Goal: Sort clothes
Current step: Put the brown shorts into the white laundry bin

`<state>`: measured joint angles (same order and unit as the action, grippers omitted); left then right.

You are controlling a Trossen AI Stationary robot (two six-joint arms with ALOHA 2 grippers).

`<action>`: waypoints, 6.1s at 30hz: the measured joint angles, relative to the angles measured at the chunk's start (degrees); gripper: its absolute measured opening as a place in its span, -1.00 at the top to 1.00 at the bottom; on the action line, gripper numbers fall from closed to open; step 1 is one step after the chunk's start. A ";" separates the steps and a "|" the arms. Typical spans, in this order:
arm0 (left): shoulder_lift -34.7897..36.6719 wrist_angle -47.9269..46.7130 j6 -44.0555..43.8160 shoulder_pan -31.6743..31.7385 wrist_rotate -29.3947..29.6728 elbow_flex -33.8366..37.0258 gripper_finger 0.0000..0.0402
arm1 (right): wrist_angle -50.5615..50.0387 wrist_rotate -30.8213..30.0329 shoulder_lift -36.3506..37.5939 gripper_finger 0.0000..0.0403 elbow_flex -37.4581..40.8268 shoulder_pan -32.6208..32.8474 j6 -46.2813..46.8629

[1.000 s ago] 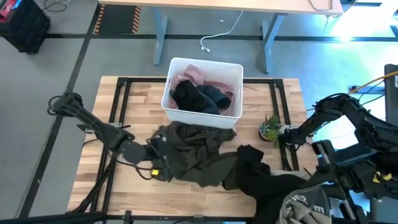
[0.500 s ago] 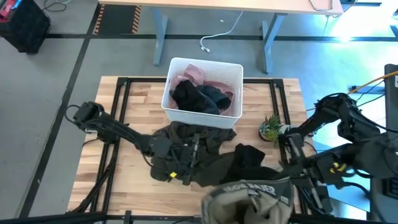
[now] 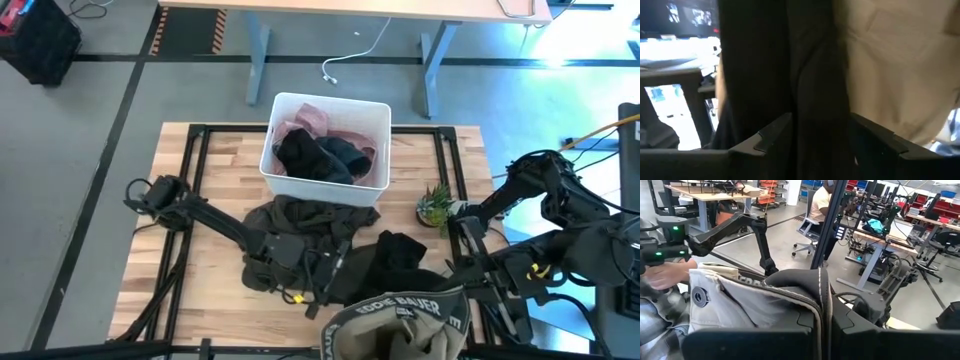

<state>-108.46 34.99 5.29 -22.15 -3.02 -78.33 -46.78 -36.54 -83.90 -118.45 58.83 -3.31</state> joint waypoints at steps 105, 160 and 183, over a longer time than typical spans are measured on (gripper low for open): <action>35.35 -72.40 -31.04 -8.23 59.46 8.11 0.14 | 27.04 14.51 -13.90 0.93 -10.80 -76.65 -29.81; 35.60 -75.89 -45.25 -11.67 67.53 14.24 0.14 | 2.18 6.06 -16.44 -0.33 -13.27 -72.13 -10.62; 35.62 -75.98 -45.43 -11.67 63.55 14.24 0.14 | -24.23 11.64 -17.75 -0.33 -16.39 -76.83 -4.22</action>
<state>-72.84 -40.99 -40.14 -33.82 60.53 -64.10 -71.01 -24.90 -101.65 -134.85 -18.00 -7.53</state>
